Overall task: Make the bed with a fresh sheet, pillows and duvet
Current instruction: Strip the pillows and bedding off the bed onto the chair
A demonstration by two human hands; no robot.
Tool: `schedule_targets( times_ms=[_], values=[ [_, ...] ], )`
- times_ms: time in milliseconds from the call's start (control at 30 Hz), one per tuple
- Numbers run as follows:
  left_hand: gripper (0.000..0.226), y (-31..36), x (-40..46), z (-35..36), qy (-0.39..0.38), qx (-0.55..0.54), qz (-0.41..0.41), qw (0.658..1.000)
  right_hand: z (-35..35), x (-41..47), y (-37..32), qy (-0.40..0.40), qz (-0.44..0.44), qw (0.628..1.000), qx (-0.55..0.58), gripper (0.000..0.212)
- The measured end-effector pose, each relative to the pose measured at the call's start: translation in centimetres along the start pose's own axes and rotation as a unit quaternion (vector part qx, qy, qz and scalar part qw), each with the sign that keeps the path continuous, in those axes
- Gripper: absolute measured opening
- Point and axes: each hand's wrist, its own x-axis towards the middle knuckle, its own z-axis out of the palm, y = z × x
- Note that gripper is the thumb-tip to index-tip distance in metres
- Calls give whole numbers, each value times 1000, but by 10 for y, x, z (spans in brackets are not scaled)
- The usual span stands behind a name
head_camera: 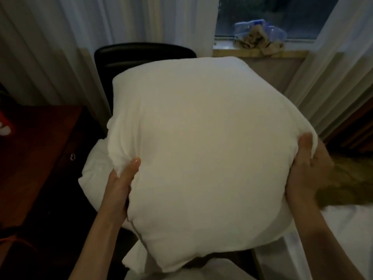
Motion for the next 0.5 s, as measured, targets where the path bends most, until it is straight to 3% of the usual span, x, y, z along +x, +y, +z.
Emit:
schedule_targets(
  times_ms=[67, 200, 267, 367, 400, 500],
  values=[
    [88, 8, 22, -4, 24, 3, 19, 1000, 43, 24, -6, -28, -16, 999, 20, 29],
    [41, 4, 51, -8, 73, -42, 24, 996, 128, 72, -17, -128, -94, 987, 28, 39],
    [47, -3, 59, -6, 76, -60, 15, 995, 169, 94, -28, -177, -140, 974, 24, 38],
    [85, -15, 70, 8, 98, -91, 3, 991, 237, 127, -42, -274, -201, 940, 11, 38],
    [86, -20, 75, 15, 115, -106, 2, 988, 261, 136, -45, -309, -209, 928, 2, 38],
    [59, -36, 97, 42, 167, -131, 6, 977, 335, 163, -55, -410, -238, 880, -12, 28]
  ],
)
